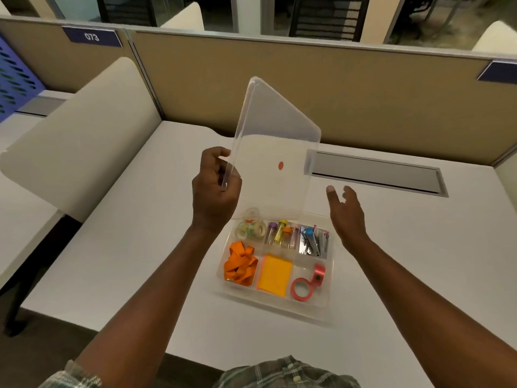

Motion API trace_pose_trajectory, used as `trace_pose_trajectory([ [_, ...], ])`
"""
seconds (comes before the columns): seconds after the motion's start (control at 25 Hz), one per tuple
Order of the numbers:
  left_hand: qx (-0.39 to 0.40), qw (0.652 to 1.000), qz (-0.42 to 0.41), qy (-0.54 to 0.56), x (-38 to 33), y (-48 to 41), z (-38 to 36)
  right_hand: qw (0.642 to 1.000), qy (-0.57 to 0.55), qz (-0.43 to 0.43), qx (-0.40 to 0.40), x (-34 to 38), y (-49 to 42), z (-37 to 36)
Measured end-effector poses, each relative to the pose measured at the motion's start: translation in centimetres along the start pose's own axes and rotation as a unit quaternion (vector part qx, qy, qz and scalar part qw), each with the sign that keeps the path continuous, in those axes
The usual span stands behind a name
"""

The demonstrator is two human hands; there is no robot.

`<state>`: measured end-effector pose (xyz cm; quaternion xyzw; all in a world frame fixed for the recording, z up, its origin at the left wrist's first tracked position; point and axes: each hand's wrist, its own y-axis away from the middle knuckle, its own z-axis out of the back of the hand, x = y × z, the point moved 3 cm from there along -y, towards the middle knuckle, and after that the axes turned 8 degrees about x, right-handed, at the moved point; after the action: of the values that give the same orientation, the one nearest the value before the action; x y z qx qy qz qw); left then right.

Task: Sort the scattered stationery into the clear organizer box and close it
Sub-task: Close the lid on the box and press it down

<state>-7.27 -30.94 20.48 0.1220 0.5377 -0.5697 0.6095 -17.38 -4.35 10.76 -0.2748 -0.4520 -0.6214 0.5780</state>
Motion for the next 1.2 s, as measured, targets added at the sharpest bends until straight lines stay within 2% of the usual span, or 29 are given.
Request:
trace_pose_trajectory([
  [0.12, 0.061, 0.99, 0.071, 0.108, 1.3, 1.1, -1.0, 0.995, -0.087, -0.049, 0.017, -1.6, -0.2, 1.8],
  [0.24, 0.081, 0.965, 0.167, 0.186, 4.5, 3.3, -2.2, 0.979, -0.188, -0.08, 0.006, -3.2, 0.9, 2.3],
  [0.32, 0.09, 0.964, 0.209, 0.141, 7.1, 5.3, -2.7, 0.979, -0.18, -0.095, -0.022, -5.0, 2.4, 2.1],
  [0.44, 0.109, 0.958, 0.263, 0.037, 10.6, 8.3, -3.5, 0.99, -0.072, -0.116, -0.044, -8.2, 4.4, 0.7],
  [0.6, 0.111, 0.946, 0.295, -0.081, 13.1, 10.3, -4.1, 0.989, 0.027, -0.142, -0.006, -10.4, 5.3, -1.7],
  [0.76, 0.12, 0.915, 0.341, -0.179, 14.5, 10.9, -4.1, 0.987, 0.078, -0.138, 0.023, -11.4, 4.8, -3.1],
  [0.92, 0.144, 0.899, 0.364, -0.197, 15.4, 11.2, -4.4, 0.984, 0.084, -0.157, -0.008, -12.3, 4.2, -3.3],
  [1.2, 0.134, 0.884, 0.427, -0.135, 16.8, 11.5, -5.2, 0.986, 0.06, -0.152, -0.039, -12.8, 3.3, -3.6],
])
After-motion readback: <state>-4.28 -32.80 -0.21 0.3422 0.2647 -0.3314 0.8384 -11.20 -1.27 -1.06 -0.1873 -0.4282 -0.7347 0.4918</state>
